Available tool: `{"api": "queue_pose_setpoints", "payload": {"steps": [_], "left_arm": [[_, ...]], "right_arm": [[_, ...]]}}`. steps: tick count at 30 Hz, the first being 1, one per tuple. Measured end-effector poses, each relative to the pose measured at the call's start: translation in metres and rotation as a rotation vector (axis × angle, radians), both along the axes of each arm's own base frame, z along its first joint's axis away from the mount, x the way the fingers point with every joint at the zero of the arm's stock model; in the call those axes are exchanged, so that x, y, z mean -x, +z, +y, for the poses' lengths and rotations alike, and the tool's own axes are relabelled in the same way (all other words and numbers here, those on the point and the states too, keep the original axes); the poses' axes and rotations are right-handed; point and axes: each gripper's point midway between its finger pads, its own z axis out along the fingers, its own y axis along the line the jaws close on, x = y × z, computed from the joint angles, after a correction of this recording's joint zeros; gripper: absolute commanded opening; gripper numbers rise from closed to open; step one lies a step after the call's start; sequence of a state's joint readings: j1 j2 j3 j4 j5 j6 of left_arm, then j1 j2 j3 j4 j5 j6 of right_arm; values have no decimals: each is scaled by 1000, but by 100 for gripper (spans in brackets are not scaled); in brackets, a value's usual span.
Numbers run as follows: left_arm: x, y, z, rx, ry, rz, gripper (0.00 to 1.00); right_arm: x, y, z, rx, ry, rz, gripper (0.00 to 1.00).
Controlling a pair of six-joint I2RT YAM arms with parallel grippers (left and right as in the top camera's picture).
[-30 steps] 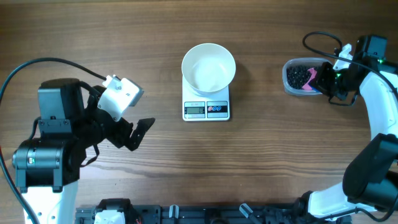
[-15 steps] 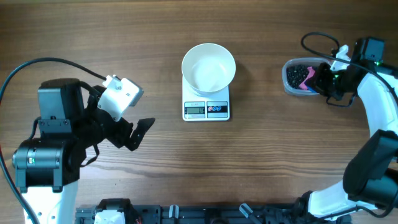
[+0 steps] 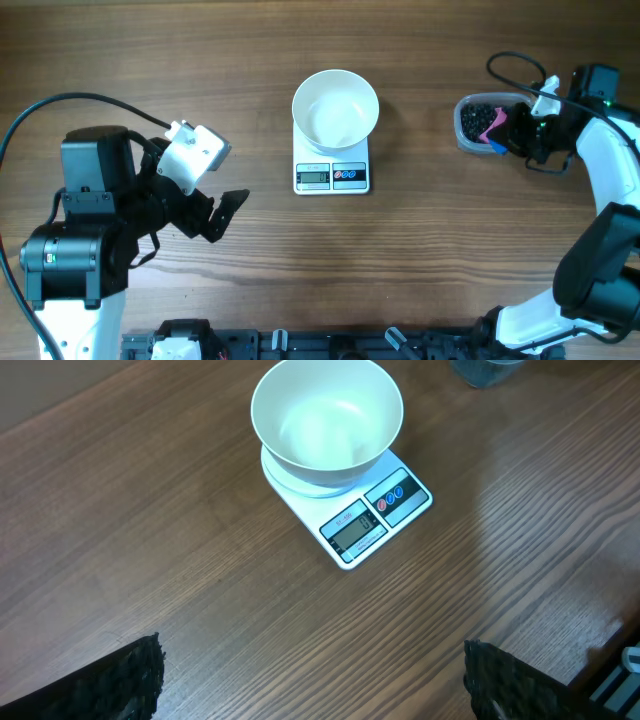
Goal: Scoop item into bowl and weigh 150g on scale
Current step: 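Drag the scoop through the beans to fill it, right gripper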
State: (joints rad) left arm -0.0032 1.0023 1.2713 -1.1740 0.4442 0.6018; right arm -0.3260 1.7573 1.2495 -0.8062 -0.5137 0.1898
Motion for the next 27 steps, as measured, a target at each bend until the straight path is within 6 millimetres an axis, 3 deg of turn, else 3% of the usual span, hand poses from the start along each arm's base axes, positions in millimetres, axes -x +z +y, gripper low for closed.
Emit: {"api": "queue_pose_setpoints", "payload": {"steps": [15,27], "left_arm": [[0,0,0,0,0,0,100],[0,0,0,0,0,0,100]], "right_arm": [[9,9,-21,-186,-69,-41,4],[21,15,-44,-241,-106,-72,4]]}}
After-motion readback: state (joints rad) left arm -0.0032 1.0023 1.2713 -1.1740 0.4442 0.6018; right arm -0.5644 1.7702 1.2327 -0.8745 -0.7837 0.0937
